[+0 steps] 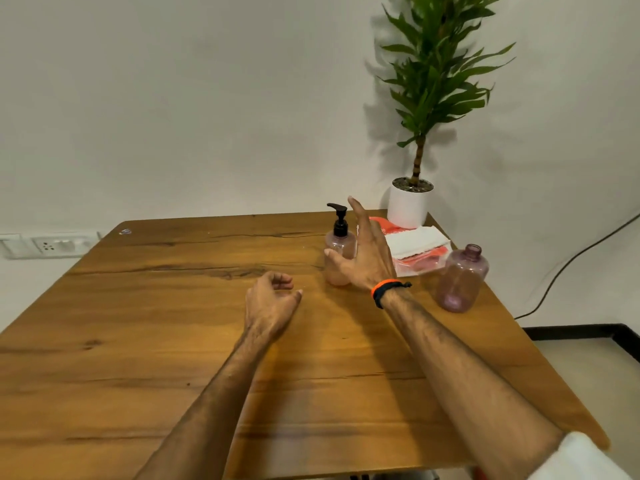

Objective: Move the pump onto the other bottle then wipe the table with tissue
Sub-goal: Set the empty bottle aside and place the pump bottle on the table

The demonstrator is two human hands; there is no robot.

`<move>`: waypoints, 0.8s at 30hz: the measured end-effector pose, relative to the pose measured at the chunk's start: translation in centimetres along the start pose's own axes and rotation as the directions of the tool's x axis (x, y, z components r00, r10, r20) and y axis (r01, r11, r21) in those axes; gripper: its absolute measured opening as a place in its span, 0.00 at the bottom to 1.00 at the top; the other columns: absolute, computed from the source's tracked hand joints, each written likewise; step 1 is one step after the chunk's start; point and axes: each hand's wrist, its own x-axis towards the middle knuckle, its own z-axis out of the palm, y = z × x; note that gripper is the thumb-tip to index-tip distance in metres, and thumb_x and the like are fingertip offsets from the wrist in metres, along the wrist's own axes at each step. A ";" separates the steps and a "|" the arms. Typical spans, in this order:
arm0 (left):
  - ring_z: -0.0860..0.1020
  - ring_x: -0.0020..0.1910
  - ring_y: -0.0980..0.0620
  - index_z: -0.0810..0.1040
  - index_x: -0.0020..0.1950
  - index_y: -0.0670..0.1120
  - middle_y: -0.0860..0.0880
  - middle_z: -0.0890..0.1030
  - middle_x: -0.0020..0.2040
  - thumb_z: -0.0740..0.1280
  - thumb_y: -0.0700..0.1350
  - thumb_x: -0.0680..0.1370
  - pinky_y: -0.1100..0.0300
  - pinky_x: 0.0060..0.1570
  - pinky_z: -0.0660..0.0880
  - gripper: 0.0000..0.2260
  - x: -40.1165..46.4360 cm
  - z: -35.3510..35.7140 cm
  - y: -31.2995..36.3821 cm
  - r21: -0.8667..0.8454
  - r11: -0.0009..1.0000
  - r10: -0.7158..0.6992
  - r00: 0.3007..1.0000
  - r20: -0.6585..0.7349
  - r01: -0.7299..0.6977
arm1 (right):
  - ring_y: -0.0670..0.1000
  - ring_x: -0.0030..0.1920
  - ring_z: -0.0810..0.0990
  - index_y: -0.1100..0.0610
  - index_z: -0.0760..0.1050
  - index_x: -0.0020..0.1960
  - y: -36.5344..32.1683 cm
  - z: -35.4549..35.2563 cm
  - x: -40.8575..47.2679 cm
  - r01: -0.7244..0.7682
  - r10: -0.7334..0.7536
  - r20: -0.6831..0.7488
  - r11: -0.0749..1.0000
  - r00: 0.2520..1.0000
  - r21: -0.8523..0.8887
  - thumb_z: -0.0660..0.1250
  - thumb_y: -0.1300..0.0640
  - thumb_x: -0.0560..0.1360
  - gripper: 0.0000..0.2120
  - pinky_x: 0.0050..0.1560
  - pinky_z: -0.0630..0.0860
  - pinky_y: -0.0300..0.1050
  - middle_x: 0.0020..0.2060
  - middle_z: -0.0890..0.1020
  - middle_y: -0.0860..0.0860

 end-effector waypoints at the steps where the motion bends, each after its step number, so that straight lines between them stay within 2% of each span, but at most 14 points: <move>1: 0.77 0.43 0.63 0.79 0.54 0.48 0.54 0.82 0.49 0.75 0.45 0.72 0.63 0.48 0.76 0.13 0.1 -0.1 -0.2 -0.013 1.000 0.003 1.000 0.013 -0.003 | 0.52 0.59 0.71 0.39 0.48 0.76 -0.1 0.2 0.1 0.024 -0.024 0.004 1.000 1.000 0.000 0.74 0.50 0.68 0.46 0.54 0.68 0.43 0.62 0.71 0.54; 3: 0.78 0.44 0.61 0.78 0.54 0.50 0.54 0.81 0.49 0.75 0.45 0.72 0.59 0.50 0.79 0.13 0.2 -0.3 -0.6 -0.030 1.000 -0.009 0.999 0.033 0.010 | 0.48 0.54 0.71 0.37 0.49 0.75 -0.1 0.7 0.4 0.058 -0.058 0.010 0.998 0.998 0.005 0.74 0.51 0.69 0.45 0.52 0.69 0.41 0.60 0.72 0.53; 6: 0.80 0.46 0.59 0.78 0.56 0.50 0.55 0.80 0.50 0.75 0.44 0.72 0.53 0.52 0.81 0.14 0.5 -0.3 -1.0 -0.050 0.998 -0.037 0.998 0.051 0.040 | 0.45 0.52 0.70 0.38 0.51 0.75 0.2 1.8 0.6 0.077 -0.077 0.002 0.996 0.997 0.035 0.75 0.53 0.69 0.44 0.51 0.69 0.40 0.59 0.74 0.53; 11: 0.79 0.46 0.60 0.77 0.56 0.51 0.57 0.79 0.49 0.74 0.45 0.72 0.53 0.53 0.81 0.14 0.8 -0.5 -1.4 -0.059 0.997 -0.046 0.997 0.064 0.050 | 0.45 0.58 0.70 0.46 0.52 0.76 0.7 3.0 1.1 0.112 -0.110 -0.030 0.992 0.993 0.054 0.77 0.58 0.67 0.47 0.54 0.70 0.41 0.64 0.72 0.53; 14: 0.79 0.47 0.59 0.77 0.55 0.51 0.57 0.79 0.49 0.74 0.45 0.73 0.52 0.53 0.81 0.13 0.8 -0.7 -1.4 -0.072 0.996 -0.042 0.995 0.088 0.049 | 0.50 0.62 0.72 0.46 0.50 0.76 1.2 3.3 1.3 0.105 -0.103 -0.044 0.993 0.994 0.059 0.77 0.59 0.66 0.49 0.57 0.73 0.45 0.68 0.68 0.53; 18: 0.79 0.48 0.59 0.77 0.57 0.49 0.54 0.80 0.51 0.74 0.44 0.73 0.53 0.55 0.79 0.14 0.7 -0.9 -1.2 -0.079 0.995 -0.046 0.995 0.088 0.053 | 0.47 0.61 0.70 0.46 0.48 0.76 1.1 2.9 1.2 0.125 -0.125 -0.017 0.990 0.992 0.068 0.75 0.60 0.67 0.48 0.57 0.71 0.42 0.68 0.67 0.53; 20: 0.78 0.48 0.59 0.77 0.56 0.49 0.54 0.80 0.51 0.74 0.43 0.73 0.53 0.55 0.79 0.14 0.7 -0.9 -1.3 -0.085 0.994 -0.054 0.994 0.099 0.062 | 0.47 0.60 0.70 0.46 0.49 0.76 0.8 2.7 1.0 0.129 -0.131 0.019 0.987 0.991 0.091 0.75 0.60 0.67 0.48 0.56 0.71 0.42 0.68 0.67 0.52; 24: 0.79 0.48 0.57 0.77 0.56 0.49 0.53 0.80 0.51 0.74 0.43 0.72 0.53 0.55 0.80 0.13 0.3 -1.0 -1.4 -0.066 0.997 -0.045 0.997 0.060 0.049 | 0.53 0.58 0.76 0.42 0.49 0.74 0.4 2.2 -0.4 0.162 -0.173 0.066 0.976 0.983 0.146 0.75 0.58 0.66 0.48 0.56 0.78 0.50 0.60 0.73 0.54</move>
